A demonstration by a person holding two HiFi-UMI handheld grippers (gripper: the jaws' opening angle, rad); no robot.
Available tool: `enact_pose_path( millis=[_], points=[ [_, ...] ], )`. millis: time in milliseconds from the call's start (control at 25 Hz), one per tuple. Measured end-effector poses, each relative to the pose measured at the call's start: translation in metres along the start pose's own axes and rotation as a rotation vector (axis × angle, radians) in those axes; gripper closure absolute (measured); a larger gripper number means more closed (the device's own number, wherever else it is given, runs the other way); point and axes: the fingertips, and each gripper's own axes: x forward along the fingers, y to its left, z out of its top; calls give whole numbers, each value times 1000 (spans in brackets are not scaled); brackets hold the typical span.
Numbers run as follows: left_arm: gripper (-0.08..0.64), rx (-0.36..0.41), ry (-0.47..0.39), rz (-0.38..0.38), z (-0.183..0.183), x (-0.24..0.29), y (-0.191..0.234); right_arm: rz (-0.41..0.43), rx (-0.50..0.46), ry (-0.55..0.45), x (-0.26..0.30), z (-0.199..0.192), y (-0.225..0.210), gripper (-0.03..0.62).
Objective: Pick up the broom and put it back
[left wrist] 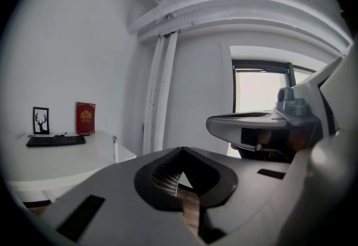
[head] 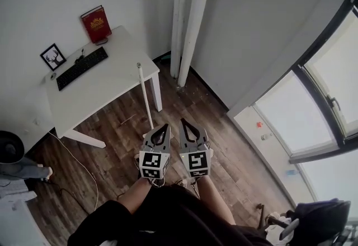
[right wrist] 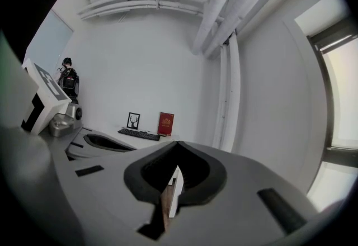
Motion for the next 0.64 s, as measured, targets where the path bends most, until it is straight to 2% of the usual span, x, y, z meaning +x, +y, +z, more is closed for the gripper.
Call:
enact_pose_path(
  millis=[240, 640],
  points=[
    [561, 30, -27, 2, 14, 6, -8, -16, -10, -29, -7, 13, -13, 571],
    [561, 44, -23, -25, 14, 20, -15, -18, -9, -10, -5, 2, -22, 571]
  ],
)
